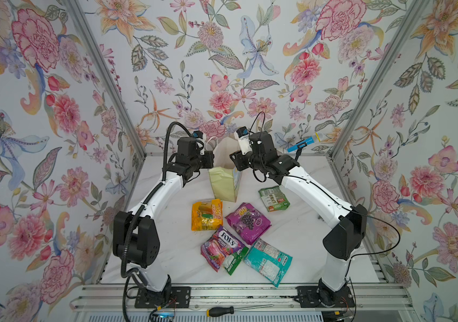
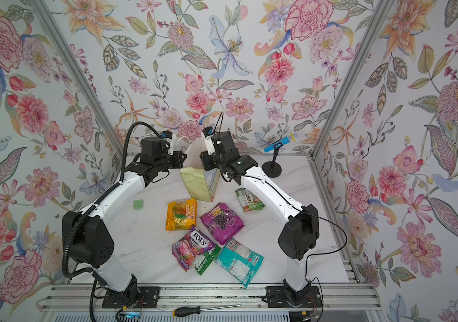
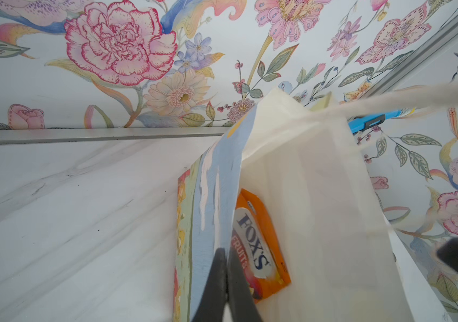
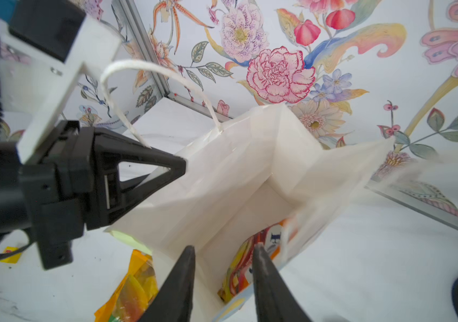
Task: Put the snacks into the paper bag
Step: 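Open the right gripper to drop the FOX'S bag into the paper bag, then move the right gripper back to the green snack pack and grasp it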
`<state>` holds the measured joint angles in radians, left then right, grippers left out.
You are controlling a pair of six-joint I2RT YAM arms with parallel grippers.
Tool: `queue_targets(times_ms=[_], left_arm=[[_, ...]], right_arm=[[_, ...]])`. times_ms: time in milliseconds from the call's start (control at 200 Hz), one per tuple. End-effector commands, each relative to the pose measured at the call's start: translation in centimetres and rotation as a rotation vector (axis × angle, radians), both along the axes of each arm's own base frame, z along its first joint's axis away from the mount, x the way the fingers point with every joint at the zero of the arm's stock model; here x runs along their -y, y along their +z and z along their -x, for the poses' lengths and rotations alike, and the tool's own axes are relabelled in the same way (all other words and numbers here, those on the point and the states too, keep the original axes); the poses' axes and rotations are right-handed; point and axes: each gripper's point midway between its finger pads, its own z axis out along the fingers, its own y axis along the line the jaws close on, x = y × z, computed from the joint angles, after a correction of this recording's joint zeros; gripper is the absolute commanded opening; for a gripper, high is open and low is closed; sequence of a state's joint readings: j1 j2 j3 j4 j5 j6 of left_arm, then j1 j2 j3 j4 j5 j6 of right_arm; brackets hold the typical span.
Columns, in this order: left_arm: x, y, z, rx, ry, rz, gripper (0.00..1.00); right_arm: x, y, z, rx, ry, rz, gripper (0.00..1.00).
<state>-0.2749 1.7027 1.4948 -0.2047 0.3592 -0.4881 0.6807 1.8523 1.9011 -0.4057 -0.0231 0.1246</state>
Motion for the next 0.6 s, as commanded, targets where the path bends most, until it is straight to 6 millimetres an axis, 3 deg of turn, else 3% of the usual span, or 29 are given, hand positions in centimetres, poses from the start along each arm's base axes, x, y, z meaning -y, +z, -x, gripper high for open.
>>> queue_targets(times_ms=[0, 205, 220, 320, 430, 520, 595], left_arm=[[-0.6, 1.5, 0.4, 0.034, 0.022, 0.020, 0.00], [-0.5, 1.4, 0.4, 0.032, 0.021, 0.028, 0.00], [-0.5, 1.4, 0.4, 0.032, 0.021, 0.028, 0.00], [-0.4, 1.4, 0.4, 0.031, 0.020, 0.031, 0.00], [-0.4, 1.6, 0.5, 0.035, 0.018, 0.028, 0.00], [-0.6, 1.7, 0.5, 0.038, 0.027, 0.024, 0.00], [-0.6, 1.7, 0.4, 0.040, 0.028, 0.023, 0.00]], right_arm=[[1.0, 4.6, 1.4, 0.051, 0.014, -0.101, 0.46], [3.3, 8.3, 5.0, 0.074, 0.038, -0.253, 0.50], [4.7, 8.5, 4.5, 0.078, 0.010, -0.266, 0.51], [8.6, 8.2, 6.0, 0.059, -0.041, -0.361, 0.55], [13.4, 5.1, 6.8, -0.006, -0.143, -0.427, 0.57], [17.3, 0.8, 6.5, -0.111, -0.263, -0.451, 0.57], [19.9, -4.2, 6.3, -0.241, -0.346, -0.477, 0.56]])
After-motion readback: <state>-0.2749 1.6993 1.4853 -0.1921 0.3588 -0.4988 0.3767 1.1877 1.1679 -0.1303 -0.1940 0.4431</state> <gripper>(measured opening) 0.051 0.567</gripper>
